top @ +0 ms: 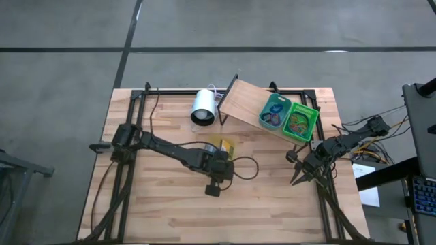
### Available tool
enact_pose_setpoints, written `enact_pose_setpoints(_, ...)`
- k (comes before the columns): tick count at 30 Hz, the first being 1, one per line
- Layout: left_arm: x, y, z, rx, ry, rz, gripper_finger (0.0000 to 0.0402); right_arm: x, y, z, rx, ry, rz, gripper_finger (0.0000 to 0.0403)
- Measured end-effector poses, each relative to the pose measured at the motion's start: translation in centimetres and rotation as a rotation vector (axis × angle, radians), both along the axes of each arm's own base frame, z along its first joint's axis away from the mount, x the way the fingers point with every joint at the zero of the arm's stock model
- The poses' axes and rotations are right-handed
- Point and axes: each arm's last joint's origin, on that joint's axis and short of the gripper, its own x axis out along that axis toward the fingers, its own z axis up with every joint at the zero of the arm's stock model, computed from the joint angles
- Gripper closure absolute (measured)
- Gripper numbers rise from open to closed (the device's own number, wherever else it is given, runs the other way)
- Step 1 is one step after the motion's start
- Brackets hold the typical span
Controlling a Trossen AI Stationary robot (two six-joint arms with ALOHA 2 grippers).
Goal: Pick & Place Office Desk Supplies
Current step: Put the yellow bin on the shelf
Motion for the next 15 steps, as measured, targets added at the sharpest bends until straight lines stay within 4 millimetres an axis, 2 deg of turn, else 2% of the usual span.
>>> enact_pose_setpoints(6, -0.1, 0.0, 0.7, 0.021, 0.023, -0.012, 0.0384, 0.0, 0.0, 0.0, 0.000, 0.001, 0.000, 0.0364)
enact_pose_setpoints(15, -1.0, 0.3, 0.8, 0.032, 0.134, 0.040, 0.0295, 0.0, 0.0, 0.0, 0.000, 0.000, 0.000, 0.0364)
